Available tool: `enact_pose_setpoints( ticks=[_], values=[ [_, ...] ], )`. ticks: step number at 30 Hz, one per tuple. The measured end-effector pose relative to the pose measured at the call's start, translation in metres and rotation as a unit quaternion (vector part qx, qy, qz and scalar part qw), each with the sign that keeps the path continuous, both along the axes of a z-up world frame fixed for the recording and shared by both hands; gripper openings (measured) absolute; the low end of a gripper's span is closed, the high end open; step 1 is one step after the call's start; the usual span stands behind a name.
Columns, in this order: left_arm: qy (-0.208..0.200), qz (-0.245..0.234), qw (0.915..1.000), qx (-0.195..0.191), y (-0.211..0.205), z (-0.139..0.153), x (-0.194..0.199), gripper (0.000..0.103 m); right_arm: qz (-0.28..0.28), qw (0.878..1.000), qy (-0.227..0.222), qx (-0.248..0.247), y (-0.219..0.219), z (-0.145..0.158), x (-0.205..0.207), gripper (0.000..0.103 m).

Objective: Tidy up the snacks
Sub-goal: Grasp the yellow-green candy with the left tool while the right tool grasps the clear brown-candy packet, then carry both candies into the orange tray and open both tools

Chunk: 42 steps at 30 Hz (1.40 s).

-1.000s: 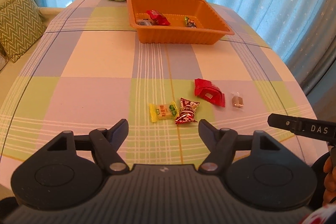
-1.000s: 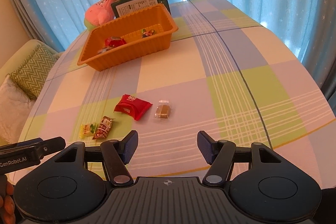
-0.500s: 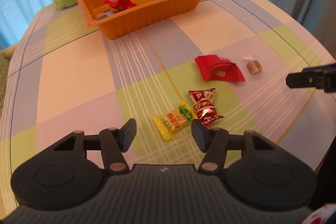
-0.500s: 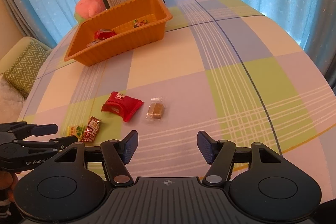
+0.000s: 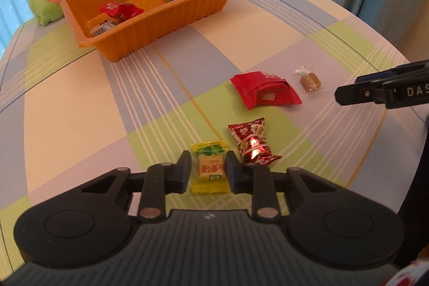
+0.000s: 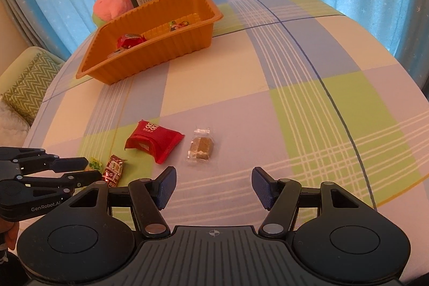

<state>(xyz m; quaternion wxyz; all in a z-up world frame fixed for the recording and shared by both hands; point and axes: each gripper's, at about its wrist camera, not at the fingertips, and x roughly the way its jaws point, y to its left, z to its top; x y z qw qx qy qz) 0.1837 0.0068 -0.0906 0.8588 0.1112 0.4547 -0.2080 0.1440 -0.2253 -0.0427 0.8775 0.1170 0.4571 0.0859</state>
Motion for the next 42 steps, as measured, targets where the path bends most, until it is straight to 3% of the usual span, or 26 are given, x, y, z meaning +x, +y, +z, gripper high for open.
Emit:
enact_pose_setpoints(
  ticks=[4, 9, 11, 13, 17, 21, 27, 42],
  values=[
    [0.001, 0.046, 0.9987, -0.021, 0.001, 0.000, -0.006, 0.018, 0.011, 1.000, -0.009, -0.002, 0.007, -0.003, 0.007, 0.062],
    [0.000, 0.130, 0.9899, -0.056, 0.007, 0.001, -0.018, 0.018, 0.020, 1.000, -0.018, -0.013, 0.017, -0.009, 0.018, 0.061],
    [-0.002, 0.152, 0.9862, -0.067, 0.009, 0.003, -0.022, 0.018, 0.024, 0.999, -0.017, -0.022, 0.022, -0.013, 0.025, 0.045],
    [-0.004, 0.165, 0.9835, -0.073, 0.010, 0.005, -0.027, 0.018, 0.021, 0.999, -0.016, -0.027, 0.024, -0.017, 0.030, 0.041],
    [-0.010, 0.172, 0.9819, -0.077, 0.011, 0.009, -0.032, 0.018, 0.028, 0.998, -0.025, -0.047, 0.032, -0.018, 0.036, 0.038],
    [-0.014, 0.180, 0.9802, -0.080, 0.012, 0.012, -0.032, 0.018, 0.044, 0.995, -0.030, -0.080, 0.040, -0.019, 0.037, 0.021],
    [-0.020, 0.182, 0.9799, -0.080, 0.010, 0.020, -0.037, 0.018, 0.041, 0.996, -0.036, -0.078, 0.038, -0.015, 0.027, 0.021],
    [-0.048, 0.182, 0.9782, -0.087, -0.004, 0.057, -0.059, 0.018, 0.034, 0.996, -0.061, -0.052, 0.031, 0.037, -0.011, 0.021]
  ],
)
